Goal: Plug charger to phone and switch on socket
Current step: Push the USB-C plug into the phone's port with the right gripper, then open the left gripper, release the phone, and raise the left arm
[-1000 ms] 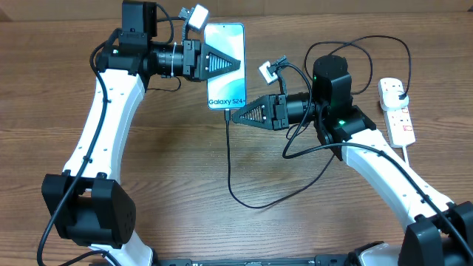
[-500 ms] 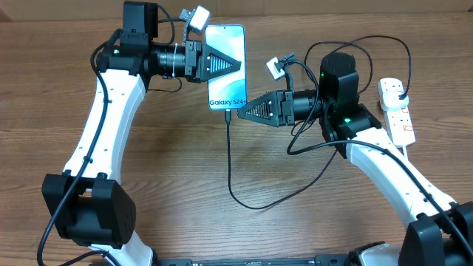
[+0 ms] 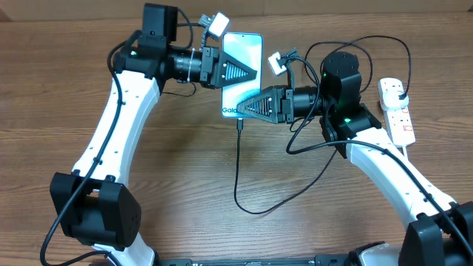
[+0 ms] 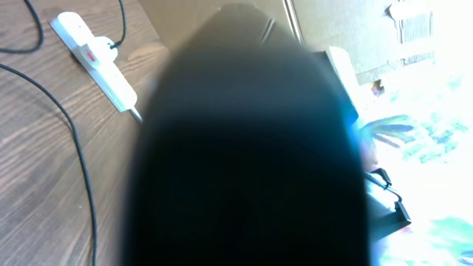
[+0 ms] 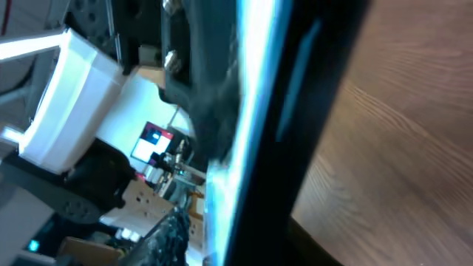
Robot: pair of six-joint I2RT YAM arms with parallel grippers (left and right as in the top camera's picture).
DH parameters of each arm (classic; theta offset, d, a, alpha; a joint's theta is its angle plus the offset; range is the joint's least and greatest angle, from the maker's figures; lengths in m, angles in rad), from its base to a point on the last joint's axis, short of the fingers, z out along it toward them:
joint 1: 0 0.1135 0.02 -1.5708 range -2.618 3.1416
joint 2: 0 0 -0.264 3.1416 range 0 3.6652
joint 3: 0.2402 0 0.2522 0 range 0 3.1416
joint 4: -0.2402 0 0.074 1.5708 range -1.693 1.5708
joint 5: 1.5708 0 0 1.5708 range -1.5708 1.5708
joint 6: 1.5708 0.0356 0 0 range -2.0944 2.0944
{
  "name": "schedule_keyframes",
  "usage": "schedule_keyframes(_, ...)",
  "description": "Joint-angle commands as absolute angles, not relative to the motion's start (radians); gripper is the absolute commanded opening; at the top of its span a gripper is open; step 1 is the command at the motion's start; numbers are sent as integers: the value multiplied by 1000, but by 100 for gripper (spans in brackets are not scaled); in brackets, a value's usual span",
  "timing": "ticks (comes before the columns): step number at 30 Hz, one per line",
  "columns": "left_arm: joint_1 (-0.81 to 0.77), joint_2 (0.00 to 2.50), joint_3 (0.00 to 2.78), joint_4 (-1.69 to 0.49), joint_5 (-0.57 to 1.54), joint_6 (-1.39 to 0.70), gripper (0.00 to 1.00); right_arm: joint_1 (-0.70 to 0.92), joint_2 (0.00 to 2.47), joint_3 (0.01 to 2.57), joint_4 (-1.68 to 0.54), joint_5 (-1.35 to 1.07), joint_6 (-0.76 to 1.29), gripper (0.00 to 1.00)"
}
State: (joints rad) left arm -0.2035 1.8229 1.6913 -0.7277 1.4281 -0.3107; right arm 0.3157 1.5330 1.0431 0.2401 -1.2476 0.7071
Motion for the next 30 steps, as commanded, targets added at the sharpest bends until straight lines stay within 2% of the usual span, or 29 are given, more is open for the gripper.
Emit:
schedule_keyframes(1, -218, 1780, 1718, -729, 1466, -291, 4, 312, 1538, 1049, 259, -1224, 707, 25)
schedule_keyframes(4, -218, 1780, 1718, -729, 1455, -290, 4, 312, 1538, 1049, 265, -1224, 707, 14)
schedule_keyframes(6, -217, 1780, 1718, -729, 1452, -291, 5, 312, 1538, 1049, 265, -1224, 707, 11)
schedule_keyframes(8, -217, 1780, 1718, -729, 1423, -291, 13, 312, 1538, 1049, 265, -1224, 707, 9)
schedule_keyframes(11, -216, 1780, 1718, -728, 1372, -291, 47, 312, 1538, 1049, 264, -1224, 707, 8)
schedule_keyframes(12, -214, 1780, 1718, -727, 1335, -292, 65, 312, 1538, 1049, 263, -1224, 707, 8)
schedule_keyframes(14, -204, 1780, 1718, -720, 1274, -292, 82, 312, 1538, 1048, 253, -1223, 707, 8)
schedule_keyframes(19, -152, 1780, 1718, -692, 1220, -295, 92, 312, 1544, 1048, 139, -1163, 665, 7)
schedule_keyframes(24, -74, 1780, 1718, -693, 1193, -295, 96, 314, 1581, 1048, -17, -1047, 566, 7)
schedule_keyframes(25, -52, 1780, 1718, -702, 1164, -295, 100, 314, 1599, 1048, -56, -1002, 540, 6)
schedule_keyframes(30, -35, 1780, 1718, -715, 1038, -295, 100, 314, 1673, 1048, -93, -957, 514, 6)
